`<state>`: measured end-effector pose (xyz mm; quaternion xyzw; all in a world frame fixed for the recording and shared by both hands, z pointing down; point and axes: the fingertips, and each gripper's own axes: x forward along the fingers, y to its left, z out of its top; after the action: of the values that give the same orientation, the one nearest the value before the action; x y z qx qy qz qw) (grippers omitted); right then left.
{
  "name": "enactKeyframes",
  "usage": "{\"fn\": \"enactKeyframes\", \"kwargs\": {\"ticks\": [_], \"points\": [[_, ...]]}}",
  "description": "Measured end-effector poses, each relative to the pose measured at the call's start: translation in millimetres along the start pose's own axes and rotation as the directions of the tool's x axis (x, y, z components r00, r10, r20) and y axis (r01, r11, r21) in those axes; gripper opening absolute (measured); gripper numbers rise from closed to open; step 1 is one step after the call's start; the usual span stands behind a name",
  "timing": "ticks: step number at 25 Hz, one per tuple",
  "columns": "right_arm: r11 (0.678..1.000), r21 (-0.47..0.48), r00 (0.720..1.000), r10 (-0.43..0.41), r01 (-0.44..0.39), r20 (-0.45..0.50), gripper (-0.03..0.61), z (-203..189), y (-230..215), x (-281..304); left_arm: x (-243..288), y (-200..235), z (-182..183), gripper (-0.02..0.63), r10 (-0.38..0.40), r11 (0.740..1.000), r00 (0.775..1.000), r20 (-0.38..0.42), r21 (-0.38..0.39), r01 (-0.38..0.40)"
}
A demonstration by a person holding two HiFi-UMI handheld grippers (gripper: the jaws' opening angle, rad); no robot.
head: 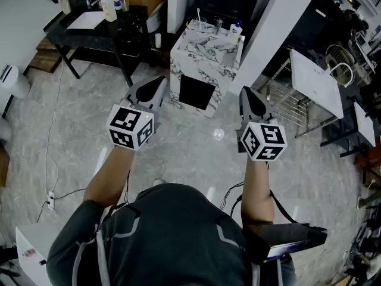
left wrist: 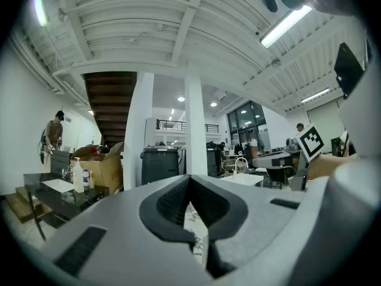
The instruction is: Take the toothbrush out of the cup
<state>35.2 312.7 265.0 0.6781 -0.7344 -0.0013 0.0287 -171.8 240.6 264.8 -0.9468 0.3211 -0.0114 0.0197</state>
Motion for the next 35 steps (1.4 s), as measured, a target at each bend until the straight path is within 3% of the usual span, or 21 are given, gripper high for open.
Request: {"fn": "enactKeyframes", "kwargs": {"ticks": [5, 11, 27, 35], "points": [[1.000, -0.002, 1.000, -0.017, 0.017, 0.005, 0.026, 2, 3, 10, 0, 19, 0, 0.009, 0.026, 1.000, 1.000, -0.001, -0.006, -0.026], [0.999, 0.038, 0.999, -0.021, 0.020, 0.030, 0.028, 8, 8, 16, -1, 26, -4, 0.009, -0.002, 1.000, 1.000, -0.011, -0.008, 0.002], [1.000, -0.009, 1.000, -0.017, 0.017, 0.006, 0.028, -1, 66, 62, -7, 90, -25, 0.009, -0.053, 0.998, 0.998, 0.017, -0.044, 0.054], [1.000, -0.009, 0.999, 0.019, -0.018, 0.045, 0.028, -1, 42, 125, 37, 117, -31, 0.009, -0.026, 1.000, 1.000, 0.009, 0.013, 0.026]]}}
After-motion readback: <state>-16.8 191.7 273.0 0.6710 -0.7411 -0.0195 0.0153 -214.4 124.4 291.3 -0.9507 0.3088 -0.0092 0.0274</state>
